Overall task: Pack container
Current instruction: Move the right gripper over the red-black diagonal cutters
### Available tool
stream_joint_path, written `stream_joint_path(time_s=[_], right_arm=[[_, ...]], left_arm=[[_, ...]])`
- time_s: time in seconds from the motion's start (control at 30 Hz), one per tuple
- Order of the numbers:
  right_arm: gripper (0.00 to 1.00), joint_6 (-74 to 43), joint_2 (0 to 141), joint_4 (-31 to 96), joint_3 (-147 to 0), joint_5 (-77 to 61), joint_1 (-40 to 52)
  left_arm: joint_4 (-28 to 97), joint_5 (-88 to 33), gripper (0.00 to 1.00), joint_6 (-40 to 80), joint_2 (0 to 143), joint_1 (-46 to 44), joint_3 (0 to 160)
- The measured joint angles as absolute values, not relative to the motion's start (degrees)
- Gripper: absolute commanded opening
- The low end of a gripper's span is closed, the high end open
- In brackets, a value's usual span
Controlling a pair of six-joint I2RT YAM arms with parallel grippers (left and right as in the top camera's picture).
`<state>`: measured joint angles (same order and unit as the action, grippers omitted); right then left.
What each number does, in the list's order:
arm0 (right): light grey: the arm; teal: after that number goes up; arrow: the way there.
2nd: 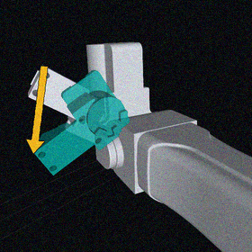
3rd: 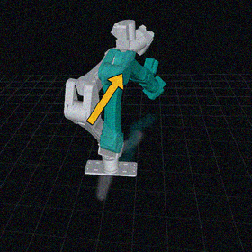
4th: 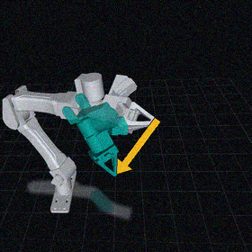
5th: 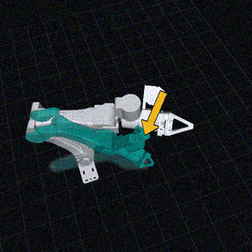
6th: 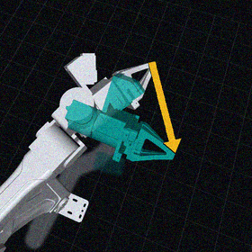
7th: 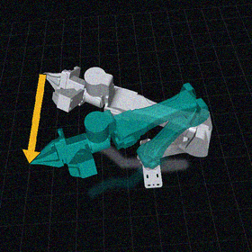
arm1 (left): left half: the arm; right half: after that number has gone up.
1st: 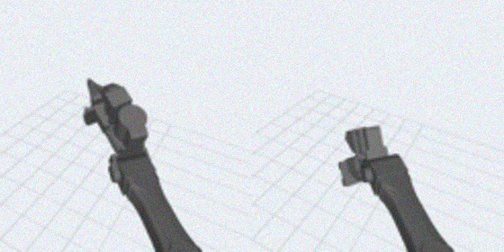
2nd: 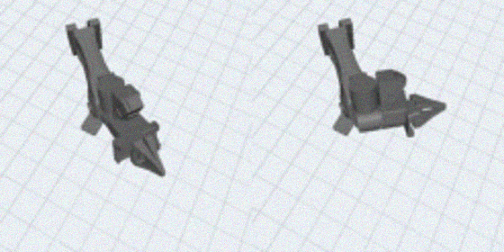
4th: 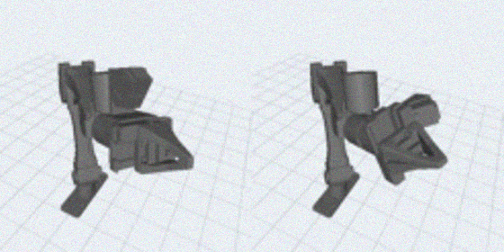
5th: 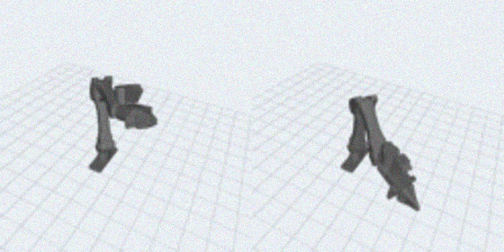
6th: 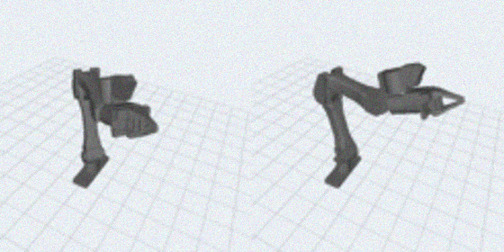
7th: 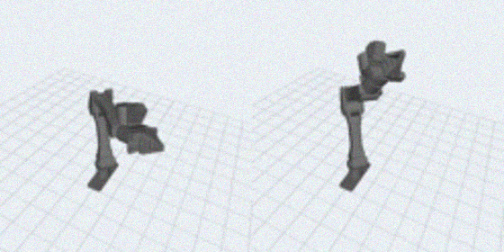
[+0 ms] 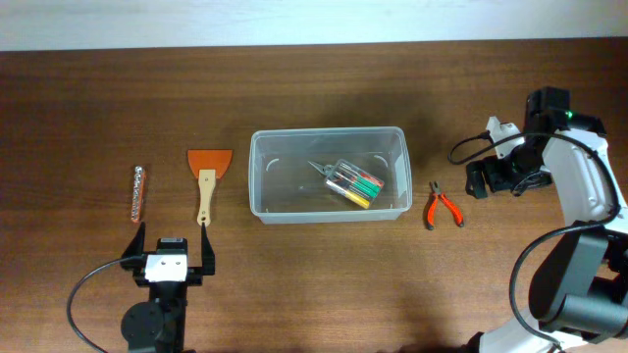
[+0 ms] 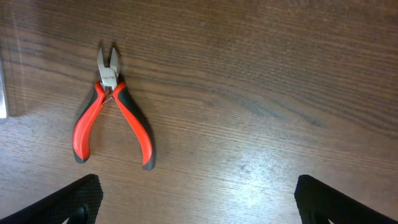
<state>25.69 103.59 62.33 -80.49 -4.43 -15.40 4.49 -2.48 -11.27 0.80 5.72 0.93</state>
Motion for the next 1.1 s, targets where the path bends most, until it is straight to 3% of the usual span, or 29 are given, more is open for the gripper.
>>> stream_joint_path(time_s=[0.43,1.1], right_arm=[[0.99,40.1,109.9,59.8,-80.5,-7.7,-13.0],[0.99,43.7,114.1,57.2,-80.4,-7.6,-11.0]], left_arm=[[4.5,-2.5,0.99,-11.3,0.8,5.7,0.9],[4.5,-2.5,0.99,-11.3,0.8,5.7,0.9]])
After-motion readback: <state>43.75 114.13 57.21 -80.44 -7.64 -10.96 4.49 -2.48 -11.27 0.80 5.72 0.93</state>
